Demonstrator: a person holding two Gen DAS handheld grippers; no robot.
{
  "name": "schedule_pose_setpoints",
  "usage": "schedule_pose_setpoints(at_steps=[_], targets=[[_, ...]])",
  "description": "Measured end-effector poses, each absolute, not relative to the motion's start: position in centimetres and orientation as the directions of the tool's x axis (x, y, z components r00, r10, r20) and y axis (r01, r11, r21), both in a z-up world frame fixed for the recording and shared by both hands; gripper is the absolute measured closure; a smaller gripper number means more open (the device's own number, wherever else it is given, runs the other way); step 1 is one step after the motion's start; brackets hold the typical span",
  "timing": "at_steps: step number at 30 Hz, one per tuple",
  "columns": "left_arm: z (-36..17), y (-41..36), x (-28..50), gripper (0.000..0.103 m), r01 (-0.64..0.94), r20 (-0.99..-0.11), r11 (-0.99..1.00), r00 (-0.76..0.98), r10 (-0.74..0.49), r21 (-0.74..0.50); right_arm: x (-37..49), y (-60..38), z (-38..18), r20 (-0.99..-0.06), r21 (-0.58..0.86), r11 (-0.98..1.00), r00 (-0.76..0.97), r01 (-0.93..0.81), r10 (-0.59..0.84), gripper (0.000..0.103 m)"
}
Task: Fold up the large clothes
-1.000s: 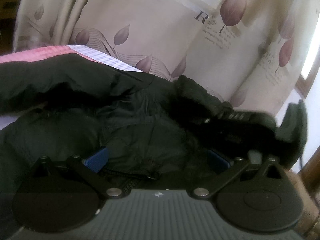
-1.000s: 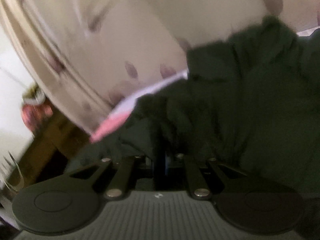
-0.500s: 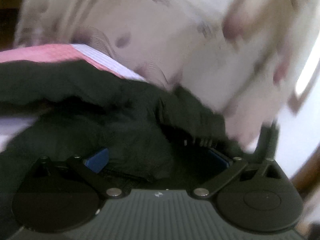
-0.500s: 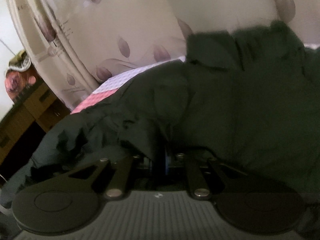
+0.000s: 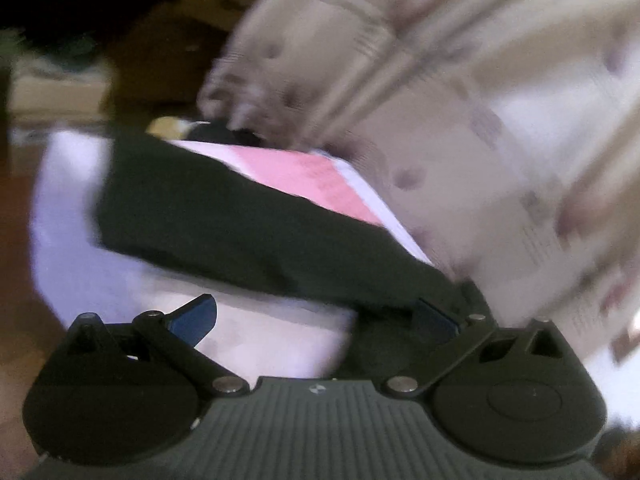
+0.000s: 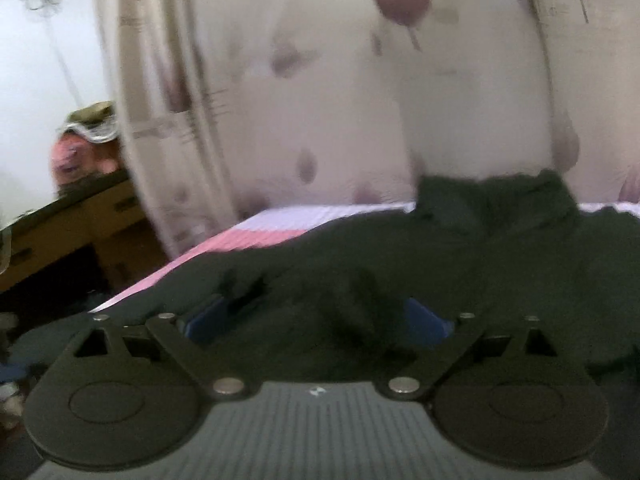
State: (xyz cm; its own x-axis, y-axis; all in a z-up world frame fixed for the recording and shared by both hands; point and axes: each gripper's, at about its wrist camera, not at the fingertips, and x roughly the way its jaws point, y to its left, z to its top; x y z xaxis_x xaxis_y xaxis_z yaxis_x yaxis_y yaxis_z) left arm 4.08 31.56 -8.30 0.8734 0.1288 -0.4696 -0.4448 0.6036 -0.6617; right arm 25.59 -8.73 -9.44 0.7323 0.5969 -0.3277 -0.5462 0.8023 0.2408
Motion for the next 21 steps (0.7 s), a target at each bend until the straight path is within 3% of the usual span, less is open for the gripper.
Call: schedule_pose_setpoints(at_steps=[6, 11, 14, 16, 17, 21], targets=[[-11.5, 38.0, 2.4, 0.003, -0.483, -0.478, 0.419, 0.869, 0.124, -0.769, 20.4, -9.8, -10.7, -0.334, 0.180, 0.773, 0.702, -0.608, 0.629, 0.006], [-12.3, 40.1, 4.2, 0.007, -0.460, -0.482, 0.423, 0.874, 0.061, -0.781, 20.0, -9.7, -11.6, -0.365, 0.183, 0.778, 0.694, -0.601, 0.621, 0.006], [-11.9, 40.1, 5.6, 0.042, -0.511, -0.533, 0.475, 0.840, 0.100, -0.716, 20.3, -9.7, -12.1, -0.395, 0.199, 0.786, 0.686, -0.585, 0.611, 0.006], [-11.4, 39.9, 5.9, 0.082, -0.532, -0.541, 0.514, 0.828, 0.148, -0.673, 20.7, -9.8, -12.6, -0.414, 0.224, 0.790, 0.678, -0.570, 0.607, 0.006], [-11.0, 39.8, 6.1, 0.089, -0.527, -0.531, 0.545, 0.831, 0.166, -0.652, 21.0, -9.9, -12.8, -0.427, 0.241, 0.796, 0.676, -0.555, 0.601, 0.005], [-7.2, 38.8, 7.2, 0.091, -0.527, -0.485, 0.616, 0.837, 0.255, -0.586, 22.0, -11.0, -13.1, -0.489, 0.293, 0.852, 0.698, -0.434, 0.523, 0.002]])
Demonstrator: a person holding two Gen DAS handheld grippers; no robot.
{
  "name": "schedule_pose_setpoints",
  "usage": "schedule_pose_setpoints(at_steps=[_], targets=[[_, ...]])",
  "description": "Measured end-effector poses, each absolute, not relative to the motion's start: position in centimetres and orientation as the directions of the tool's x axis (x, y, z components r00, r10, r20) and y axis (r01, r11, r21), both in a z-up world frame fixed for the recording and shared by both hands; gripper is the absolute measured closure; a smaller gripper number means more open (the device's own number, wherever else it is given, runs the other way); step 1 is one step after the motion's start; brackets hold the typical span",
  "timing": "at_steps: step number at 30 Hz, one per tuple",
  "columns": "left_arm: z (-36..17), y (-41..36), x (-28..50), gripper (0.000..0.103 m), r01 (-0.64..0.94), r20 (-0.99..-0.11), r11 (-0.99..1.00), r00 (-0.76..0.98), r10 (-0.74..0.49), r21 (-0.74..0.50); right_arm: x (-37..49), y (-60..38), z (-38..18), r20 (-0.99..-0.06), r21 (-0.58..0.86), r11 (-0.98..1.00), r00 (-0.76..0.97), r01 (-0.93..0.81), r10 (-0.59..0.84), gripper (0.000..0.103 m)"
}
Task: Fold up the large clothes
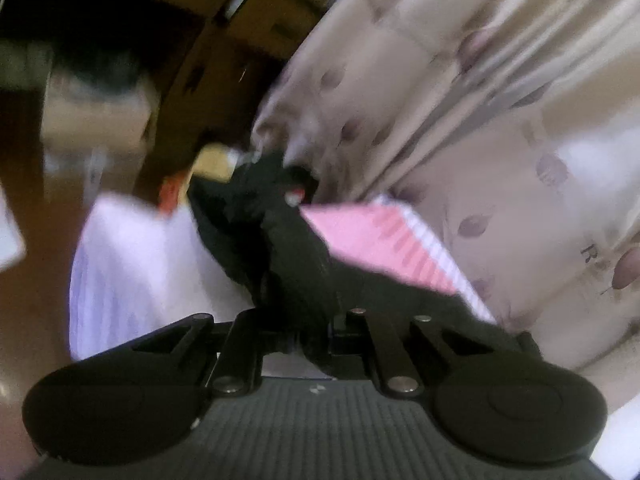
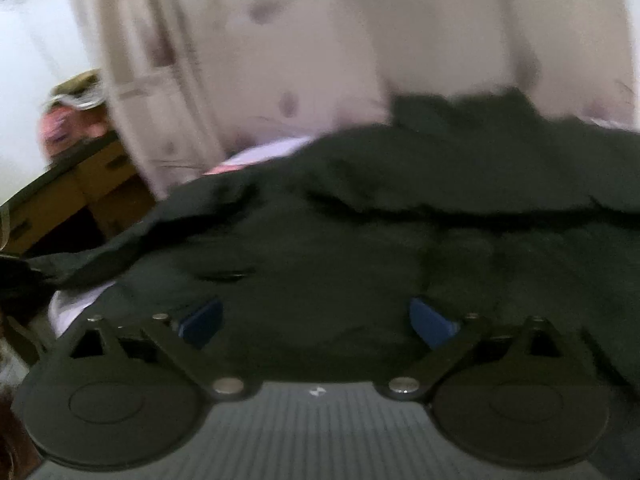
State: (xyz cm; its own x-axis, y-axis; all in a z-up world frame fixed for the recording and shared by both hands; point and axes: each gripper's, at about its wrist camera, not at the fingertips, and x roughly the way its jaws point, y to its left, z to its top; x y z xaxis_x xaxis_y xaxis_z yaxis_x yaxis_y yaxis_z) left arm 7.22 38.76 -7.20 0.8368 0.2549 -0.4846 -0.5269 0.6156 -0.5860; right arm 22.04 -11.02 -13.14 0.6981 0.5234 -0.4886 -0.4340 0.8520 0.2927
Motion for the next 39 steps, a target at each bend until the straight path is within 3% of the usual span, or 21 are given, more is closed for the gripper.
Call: schedule_pose_setpoints(at_steps=[5, 8, 10, 14, 20, 21, 23, 25, 26, 30, 35, 39], targets=[[0.8, 34.9, 10.2, 0.091, -0.431, -0.353, 0.741, 0.894, 0.275, -0.515, 22.3, -13.4, -12.5, -0.474, 0.377, 0.843, 0.702, -0.384, 0.532, 0.002], [6.2, 30.5, 12.3, 0.091, -0.330, -0.262, 0.831, 0.937, 0.231, -0.448, 21.4, -14.7, -11.5, -0.461, 0.331, 0.889, 0.767, -0.317, 0.446, 0.002], [9.5, 26.8, 13.8, 0.091, -0.247, -0.212, 0.875, 0.962, 0.171, -0.416, 20.9, -15.6, -10.9, -0.460, 0.278, 0.921, 0.803, -0.275, 0.378, 0.002], [14.0, 18.0, 17.8, 0.091, -0.061, -0.155, 0.925, 0.988, 0.002, -0.375, 18.8, -19.0, -9.6, -0.366, 0.274, 0.917, 0.850, -0.291, 0.379, 0.002], [13.7, 3.3, 24.7, 0.091, 0.189, -0.183, 0.913, 0.946, -0.269, -0.363, 18.2, -24.3, -8.8, -0.357, 0.410, 0.849, 0.798, -0.333, 0.486, 0.001], [12.6, 0.8, 26.1, 0.087, 0.221, -0.197, 0.911, 0.933, -0.301, -0.347, 18.0, -25.1, -8.8, -0.361, 0.423, 0.846, 0.795, -0.326, 0.487, 0.001], [9.9, -2.7, 28.2, 0.062, 0.284, -0.209, 0.899, 0.907, -0.364, -0.333, 17.7, -26.6, -8.9, -0.360, 0.432, 0.849, 0.805, -0.303, 0.471, 0.001], [6.6, -5.6, 29.6, 0.005, 0.323, -0.230, 0.896, 0.888, -0.399, -0.306, 17.2, -28.3, -9.0, -0.364, 0.434, 0.855, 0.813, -0.285, 0.455, 0.001], [5.2, -6.6, 30.0, 0.000, 0.316, -0.243, 0.904, 0.889, -0.388, -0.287, 17.1, -29.0, -8.9, -0.366, 0.434, 0.856, 0.814, -0.279, 0.451, 0.001], [1.1, -6.9, 30.0, 0.001, 0.314, -0.261, 0.926, 0.894, -0.363, -0.212, 16.9, -31.3, -8.4, -0.356, 0.417, 0.869, 0.831, -0.268, 0.427, 0.001], [-2.7, -0.2, 27.7, 0.000, 0.176, -0.325, 0.926, 0.901, -0.289, -0.335, 19.3, -31.8, -6.4, -0.319, 0.376, 0.879, 0.850, -0.294, 0.420, 0.002], [-6.0, 7.2, 26.1, 0.000, -0.022, -0.365, 0.937, 0.924, -0.115, -0.349, 24.8, -30.5, -5.2, -0.341, 0.328, 0.894, 0.844, -0.306, 0.414, 0.004]])
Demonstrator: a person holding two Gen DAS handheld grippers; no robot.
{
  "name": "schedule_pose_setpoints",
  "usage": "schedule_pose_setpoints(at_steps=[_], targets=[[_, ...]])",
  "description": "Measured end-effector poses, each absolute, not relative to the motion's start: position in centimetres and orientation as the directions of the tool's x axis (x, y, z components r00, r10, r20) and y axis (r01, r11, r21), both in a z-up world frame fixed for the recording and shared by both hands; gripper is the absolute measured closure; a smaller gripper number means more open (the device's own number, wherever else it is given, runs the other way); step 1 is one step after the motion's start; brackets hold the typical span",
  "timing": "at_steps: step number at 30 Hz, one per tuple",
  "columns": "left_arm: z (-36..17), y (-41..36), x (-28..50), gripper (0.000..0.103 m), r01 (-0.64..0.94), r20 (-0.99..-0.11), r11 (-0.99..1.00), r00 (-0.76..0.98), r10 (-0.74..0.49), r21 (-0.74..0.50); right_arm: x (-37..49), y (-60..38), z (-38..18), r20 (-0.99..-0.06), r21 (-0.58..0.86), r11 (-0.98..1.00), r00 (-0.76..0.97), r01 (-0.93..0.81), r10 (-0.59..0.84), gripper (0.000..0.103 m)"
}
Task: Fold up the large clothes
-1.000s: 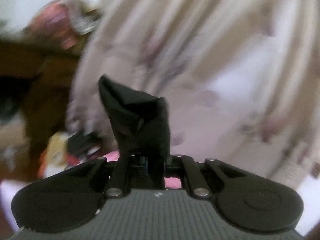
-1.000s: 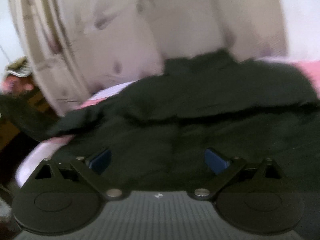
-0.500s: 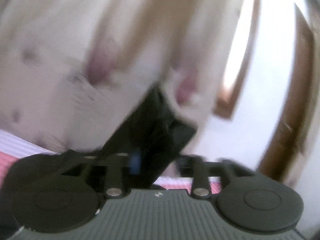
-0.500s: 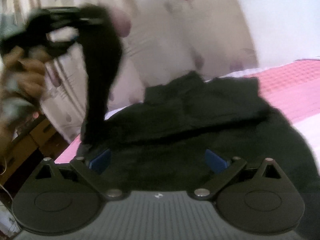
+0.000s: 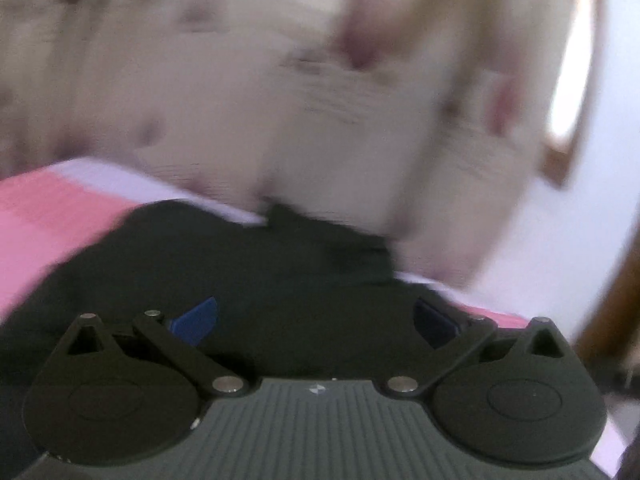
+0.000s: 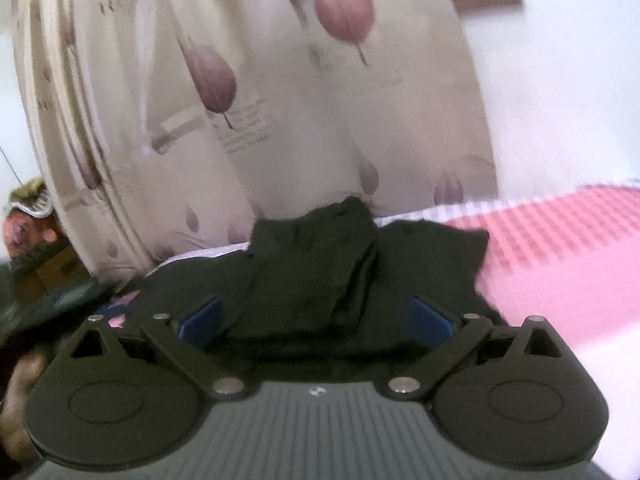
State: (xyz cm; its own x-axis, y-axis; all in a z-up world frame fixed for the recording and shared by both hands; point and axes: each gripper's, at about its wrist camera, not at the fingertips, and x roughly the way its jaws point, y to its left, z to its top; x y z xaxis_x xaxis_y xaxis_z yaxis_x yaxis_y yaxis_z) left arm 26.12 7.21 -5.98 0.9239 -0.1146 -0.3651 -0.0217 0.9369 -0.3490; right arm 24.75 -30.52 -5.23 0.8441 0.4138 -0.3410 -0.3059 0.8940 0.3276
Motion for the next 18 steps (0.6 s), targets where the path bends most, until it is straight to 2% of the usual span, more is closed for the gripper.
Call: schedule_pose_setpoints(at_steps=[4, 6, 7, 8, 9, 11, 15, 17, 18], targets=[[-8.7, 12.6, 25.9, 0.001, -0.176, -0.426, 0.924, 0.905, 0.016, -0.340, 32.4, -28.9, -5.5, -0.433, 0.319, 0.910, 0.813, -0.266, 0.390, 0.007], [-10.0, 14.6, 26.2, 0.001, -0.226, -0.436, 0.903, 0.898, 0.048, -0.366, 35.9, -27.7, -6.5, -0.511, 0.330, 0.913, 0.767, -0.241, 0.388, 0.017], [-10.6, 15.2, 26.1, 0.001, -0.246, -0.440, 0.893, 0.896, 0.061, -0.378, 37.0, -27.1, -7.2, -0.539, 0.343, 0.910, 0.744, -0.234, 0.394, 0.039], [-11.1, 15.7, 25.9, 0.001, -0.257, -0.444, 0.883, 0.894, 0.063, -0.392, 38.2, -26.3, -8.1, -0.576, 0.362, 0.900, 0.702, -0.242, 0.420, 0.075], [-11.3, 16.1, 25.4, 0.001, -0.261, -0.447, 0.877, 0.892, 0.061, -0.403, 38.8, -25.5, -8.7, -0.603, 0.355, 0.904, 0.681, -0.238, 0.416, 0.086], [-11.5, 16.2, 25.4, 0.001, -0.275, -0.446, 0.874, 0.892, 0.076, -0.401, 38.8, -24.1, -8.7, -0.590, 0.286, 0.921, 0.710, -0.264, 0.386, 0.097], [-11.7, 16.1, 25.5, 0.000, -0.277, -0.452, 0.884, 0.888, 0.085, -0.377, 36.4, -24.2, -4.7, -0.413, 0.189, 0.936, 0.841, -0.296, 0.349, 0.098], [-11.7, 15.9, 24.8, 0.000, -0.275, -0.457, 0.881, 0.886, 0.077, -0.385, 35.9, -24.4, -4.1, -0.372, 0.080, 0.962, 0.888, -0.260, 0.271, 0.098], [-11.6, 15.7, 24.4, 0.000, -0.272, -0.454, 0.881, 0.888, 0.075, -0.388, 36.2, -24.7, -4.6, -0.389, 0.067, 0.967, 0.886, -0.244, 0.251, 0.098]])
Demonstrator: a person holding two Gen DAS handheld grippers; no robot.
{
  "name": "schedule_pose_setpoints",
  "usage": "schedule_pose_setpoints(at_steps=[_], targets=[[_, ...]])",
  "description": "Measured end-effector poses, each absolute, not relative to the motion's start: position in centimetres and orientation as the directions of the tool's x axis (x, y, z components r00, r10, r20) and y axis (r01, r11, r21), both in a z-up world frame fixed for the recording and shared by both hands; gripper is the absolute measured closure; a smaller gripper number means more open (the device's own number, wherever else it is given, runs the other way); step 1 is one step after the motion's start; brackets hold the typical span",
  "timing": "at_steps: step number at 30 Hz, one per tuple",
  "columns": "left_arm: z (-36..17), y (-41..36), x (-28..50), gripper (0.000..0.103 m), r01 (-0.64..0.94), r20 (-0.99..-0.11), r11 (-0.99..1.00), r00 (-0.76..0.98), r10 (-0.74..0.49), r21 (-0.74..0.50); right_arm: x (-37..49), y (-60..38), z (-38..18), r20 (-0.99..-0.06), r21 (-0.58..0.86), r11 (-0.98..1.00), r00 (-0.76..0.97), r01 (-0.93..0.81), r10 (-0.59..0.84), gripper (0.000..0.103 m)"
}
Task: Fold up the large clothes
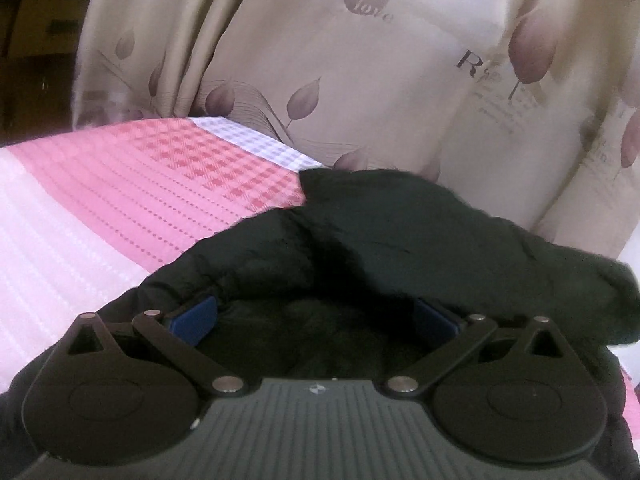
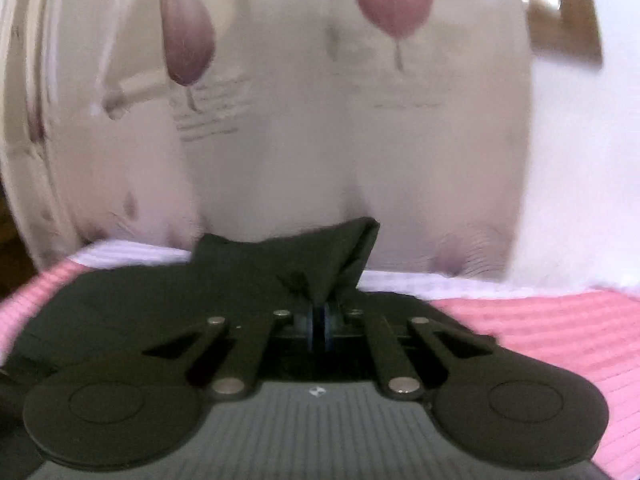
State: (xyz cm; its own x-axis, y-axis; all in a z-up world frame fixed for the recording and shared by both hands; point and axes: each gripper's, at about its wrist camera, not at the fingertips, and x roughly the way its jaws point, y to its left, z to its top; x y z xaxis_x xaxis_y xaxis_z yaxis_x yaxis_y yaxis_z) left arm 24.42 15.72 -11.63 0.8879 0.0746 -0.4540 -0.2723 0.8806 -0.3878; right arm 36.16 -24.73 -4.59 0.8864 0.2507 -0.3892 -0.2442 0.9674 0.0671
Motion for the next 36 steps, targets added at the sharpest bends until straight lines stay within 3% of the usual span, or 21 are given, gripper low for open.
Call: schedule_pose_setpoints(at_steps=[4, 11, 13, 16, 20, 22, 24, 27, 29, 31, 33, 34, 35, 36], targets=[[-11.5, 15.5, 23.8, 0.000, -0.266, -0.432, 0.879, 0.899, 0.078, -0.396, 38.2, -24.8, -9.8, -0.537, 0.004, 0.973, 0.820, -0.232, 0.197, 0.098], [-7.9, 15.8, 22.9, 0.004, -0.171, -0.307, 0.869, 0.952, 0.023, -0.465, 38.4, -25.6, -11.9, -0.521, 0.198, 0.938, 0.780, -0.283, 0.346, 0.094], [-6.6, 15.4, 24.4, 0.016, -0.120, -0.279, 0.876, 0.960, -0.017, -0.468, 38.5, -26.7, -11.5, -0.517, 0.243, 0.930, 0.775, -0.276, 0.365, 0.093], [-5.8, 14.2, 26.9, 0.019, -0.034, -0.244, 0.892, 0.966, -0.087, -0.452, 37.9, -27.9, -9.4, -0.482, 0.279, 0.928, 0.800, -0.246, 0.357, 0.093], [-8.2, 14.0, 31.3, 0.020, -0.039, -0.353, 0.903, 0.927, -0.128, -0.428, 35.5, -28.0, -4.5, -0.382, 0.242, 0.940, 0.867, -0.241, 0.321, 0.090], [-10.2, 14.3, 33.0, 0.025, -0.081, -0.459, 0.915, 0.880, -0.121, -0.395, 35.4, -26.5, -1.9, -0.358, 0.220, 0.925, 0.857, -0.309, 0.372, 0.090], [-11.2, 15.2, 32.9, 0.024, -0.118, -0.476, 0.900, 0.873, -0.107, -0.419, 35.7, -22.8, 0.6, -0.359, 0.167, 0.894, 0.819, -0.415, 0.447, 0.090], [-11.7, 16.3, 32.7, 0.024, -0.215, -0.482, 0.871, 0.876, -0.027, -0.441, 37.6, -16.1, 2.5, -0.408, 0.139, 0.806, 0.709, -0.575, 0.576, 0.090], [-12.2, 16.9, 32.4, 0.023, -0.206, -0.458, 0.850, 0.888, -0.046, -0.485, 39.8, -11.2, 2.8, -0.470, 0.121, 0.744, 0.622, -0.657, 0.626, 0.090], [-12.1, 16.7, 32.4, 0.009, -0.161, -0.447, 0.858, 0.891, -0.086, -0.488, 42.4, -6.4, 2.5, -0.538, 0.117, 0.688, 0.537, -0.716, 0.650, 0.090], [-12.0, 16.5, 32.2, 0.001, -0.110, -0.417, 0.858, 0.900, -0.128, -0.501, 45.2, -1.9, 1.9, -0.597, 0.103, 0.651, 0.476, -0.752, 0.645, 0.082], [-12.1, 16.4, 32.0, 0.001, -0.104, -0.410, 0.858, 0.902, -0.132, -0.503, 46.5, 0.0, 1.6, -0.618, 0.098, 0.645, 0.462, -0.758, 0.636, 0.066], [-12.2, 16.5, 31.9, 0.001, -0.104, -0.408, 0.854, 0.903, -0.133, -0.510, 47.9, 2.3, 1.2, -0.647, 0.105, 0.632, 0.430, -0.768, 0.630, 0.041], [-12.4, 16.6, 31.8, 0.001, -0.104, -0.402, 0.848, 0.905, -0.135, -0.520, 48.7, 4.0, 0.8, -0.668, 0.101, 0.618, 0.408, -0.779, 0.623, 0.028]])
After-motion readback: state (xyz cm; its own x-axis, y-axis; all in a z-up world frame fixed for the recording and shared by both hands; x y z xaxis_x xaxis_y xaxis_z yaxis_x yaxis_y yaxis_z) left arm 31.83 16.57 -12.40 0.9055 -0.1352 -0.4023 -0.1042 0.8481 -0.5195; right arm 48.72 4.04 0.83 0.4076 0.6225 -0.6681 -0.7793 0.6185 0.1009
